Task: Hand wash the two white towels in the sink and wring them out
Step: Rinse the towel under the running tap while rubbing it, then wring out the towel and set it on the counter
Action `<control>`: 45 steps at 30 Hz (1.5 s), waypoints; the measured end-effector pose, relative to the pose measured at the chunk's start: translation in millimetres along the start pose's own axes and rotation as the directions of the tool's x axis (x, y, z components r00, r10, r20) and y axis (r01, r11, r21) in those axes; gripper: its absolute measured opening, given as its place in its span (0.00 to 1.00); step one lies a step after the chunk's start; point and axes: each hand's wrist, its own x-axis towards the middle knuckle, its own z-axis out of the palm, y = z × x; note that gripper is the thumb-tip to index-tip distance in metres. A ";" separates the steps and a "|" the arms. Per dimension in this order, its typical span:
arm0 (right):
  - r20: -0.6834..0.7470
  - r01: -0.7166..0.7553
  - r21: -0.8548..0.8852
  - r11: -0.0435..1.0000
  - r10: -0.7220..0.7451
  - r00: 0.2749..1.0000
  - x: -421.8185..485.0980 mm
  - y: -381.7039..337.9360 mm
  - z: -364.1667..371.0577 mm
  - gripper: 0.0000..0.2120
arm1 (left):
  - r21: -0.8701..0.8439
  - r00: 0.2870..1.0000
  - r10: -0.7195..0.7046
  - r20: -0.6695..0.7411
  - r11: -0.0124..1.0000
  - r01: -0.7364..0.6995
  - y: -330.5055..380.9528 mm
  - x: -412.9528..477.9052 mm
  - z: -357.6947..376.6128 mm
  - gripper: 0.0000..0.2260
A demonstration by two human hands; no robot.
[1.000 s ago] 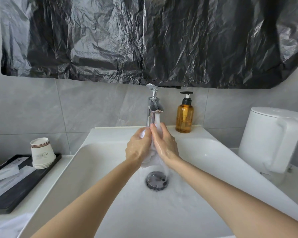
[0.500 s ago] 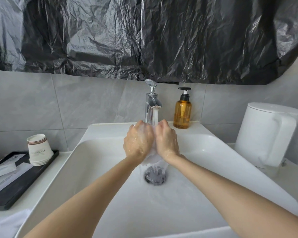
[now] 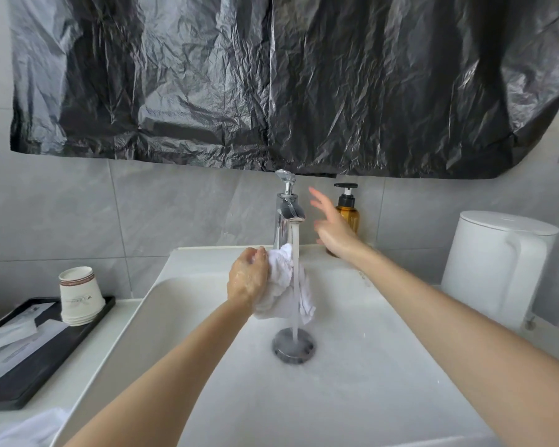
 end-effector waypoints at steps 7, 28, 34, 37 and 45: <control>0.065 0.276 -0.361 0.891 -0.271 0.960 33.0 -30.7 -2.3 0.44 | -0.119 0.999 -0.049 -0.016 0.992 0.046 -1.5 10.0 0.7 0.11; 0.222 -0.094 -0.155 0.983 0.127 0.967 -35.9 6.5 17.7 0.15 | -0.330 0.985 -0.173 0.008 0.929 0.166 30.4 -3.2 -45.7 0.11; 0.414 -0.095 -0.051 0.994 0.108 0.904 -71.2 -31.2 40.6 0.21 | -0.305 0.985 -0.166 0.037 0.937 0.169 32.1 -23.2 -93.7 0.13; 0.441 -0.006 -0.086 0.996 0.043 0.896 -90.7 -44.5 58.2 0.24 | -0.189 0.992 -0.124 0.034 0.974 0.128 28.5 -40.0 -117.8 0.12; 0.574 0.229 -0.330 0.916 0.003 0.819 -124.6 -60.1 83.7 0.05 | 0.342 0.990 -0.033 0.138 0.940 -0.016 11.5 -98.2 -169.2 0.18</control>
